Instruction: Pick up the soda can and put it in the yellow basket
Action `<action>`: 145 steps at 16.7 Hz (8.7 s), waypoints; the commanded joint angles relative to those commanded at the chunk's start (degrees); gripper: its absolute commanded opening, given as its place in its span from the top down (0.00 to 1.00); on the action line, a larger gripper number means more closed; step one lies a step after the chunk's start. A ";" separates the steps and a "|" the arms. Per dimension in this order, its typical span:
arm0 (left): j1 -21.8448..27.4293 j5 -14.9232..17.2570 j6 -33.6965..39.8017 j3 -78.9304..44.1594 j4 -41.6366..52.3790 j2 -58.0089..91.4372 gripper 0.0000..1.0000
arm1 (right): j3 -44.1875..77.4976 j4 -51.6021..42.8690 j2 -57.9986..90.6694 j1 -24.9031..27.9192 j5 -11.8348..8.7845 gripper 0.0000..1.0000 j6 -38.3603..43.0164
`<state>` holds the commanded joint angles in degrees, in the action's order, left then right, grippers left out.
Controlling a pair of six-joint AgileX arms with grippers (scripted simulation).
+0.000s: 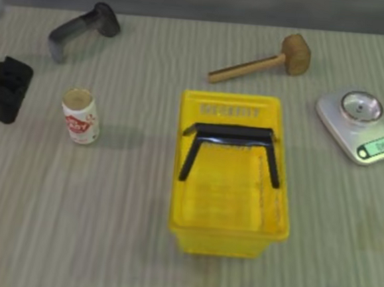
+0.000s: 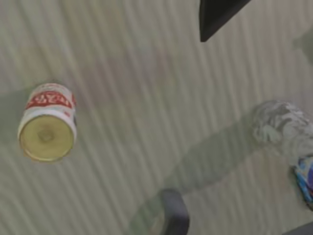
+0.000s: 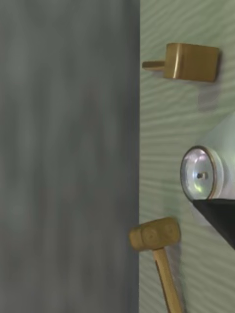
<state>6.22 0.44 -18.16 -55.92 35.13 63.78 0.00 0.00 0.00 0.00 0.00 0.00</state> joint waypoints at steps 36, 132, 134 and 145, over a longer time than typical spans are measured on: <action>5.27 -0.17 -17.60 -49.87 25.24 71.59 0.30 | 0.00 0.00 0.00 0.00 0.00 0.00 0.00; 7.96 60.17 19.04 -3.49 -90.13 50.75 0.00 | 18.47 -14.18 19.15 7.31 -0.43 0.00 -11.60; 6.18 54.49 20.12 1.09 -85.16 40.66 0.00 | 27.22 -20.63 28.75 10.34 -0.41 0.00 -16.78; -3.62 18.91 21.81 35.48 -51.96 -27.83 0.00 | 85.10 -61.25 94.20 29.05 -0.23 0.00 -49.24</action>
<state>2.61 19.34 3.65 -20.44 -16.82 35.95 85.10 -61.25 94.20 29.05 -0.23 -49.24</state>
